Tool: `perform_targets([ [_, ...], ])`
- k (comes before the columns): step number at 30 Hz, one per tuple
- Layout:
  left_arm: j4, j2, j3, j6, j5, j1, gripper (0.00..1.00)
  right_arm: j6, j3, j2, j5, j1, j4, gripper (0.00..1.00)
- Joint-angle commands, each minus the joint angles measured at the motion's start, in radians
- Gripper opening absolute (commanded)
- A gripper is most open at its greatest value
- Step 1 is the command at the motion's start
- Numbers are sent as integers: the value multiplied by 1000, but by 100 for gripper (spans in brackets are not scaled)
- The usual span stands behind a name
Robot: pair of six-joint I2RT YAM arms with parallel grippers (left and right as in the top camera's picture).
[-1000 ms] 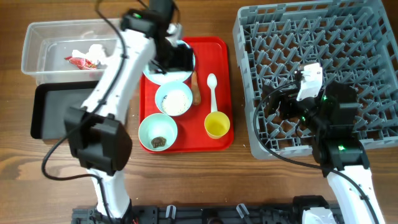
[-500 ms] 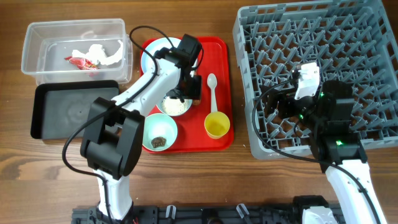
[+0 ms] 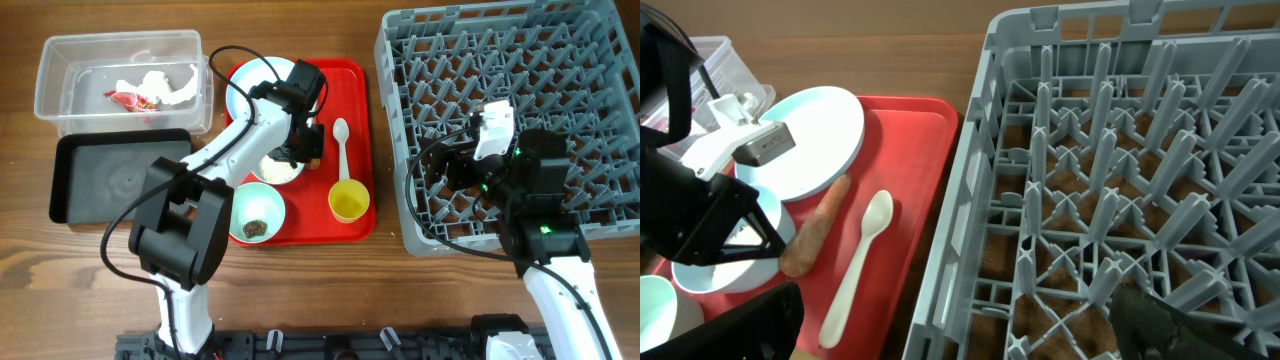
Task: Sort waste into correct bins and load items into the dishwasher rack
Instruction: 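Grasp the rim of the light-blue rice bowl with the left gripper, then tip the rice bowl over the black tray to pour out the rice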
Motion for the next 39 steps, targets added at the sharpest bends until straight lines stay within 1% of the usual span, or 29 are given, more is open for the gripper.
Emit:
perform_targets([
  [1,-8,-12,31,0,121,0,4,8,20,6,-17,0,5,100],
  [3,-44,-32,82,0,153,0,4,8,20,6,-17,0,5,100],
  [6,-103,-81,162,0,158,16,4,8,20,6,-16,0,6,100],
  [10,-159,-160,189,0,172,73,4,8,20,6,-17,0,6,100],
  [12,-198,-190,189,1,184,121,4,9,20,6,-17,0,6,99],
  [17,-338,-225,189,13,206,351,4,8,20,6,-17,0,6,100],
  [18,-354,-224,188,30,212,386,4,8,20,6,-17,0,6,100],
  [21,-397,-224,188,170,320,531,4,8,20,6,-17,0,6,99],
  [24,-424,-222,186,273,411,665,4,9,20,6,-17,0,6,100],
  [27,-415,-222,166,371,534,781,4,9,20,6,-17,0,6,100],
  [30,-378,-219,128,478,692,903,4,9,20,6,-17,0,6,100],
  [33,-320,-213,71,514,823,1020,4,9,20,6,-17,0,6,100],
  [35,-292,-212,29,525,867,1083,4,8,20,6,-17,0,6,100],
  [37,-280,-210,-22,567,923,1155,4,9,20,5,-18,0,6,100],
  [39,-266,-203,-55,570,976,1204,4,9,20,6,-17,0,6,100],
])
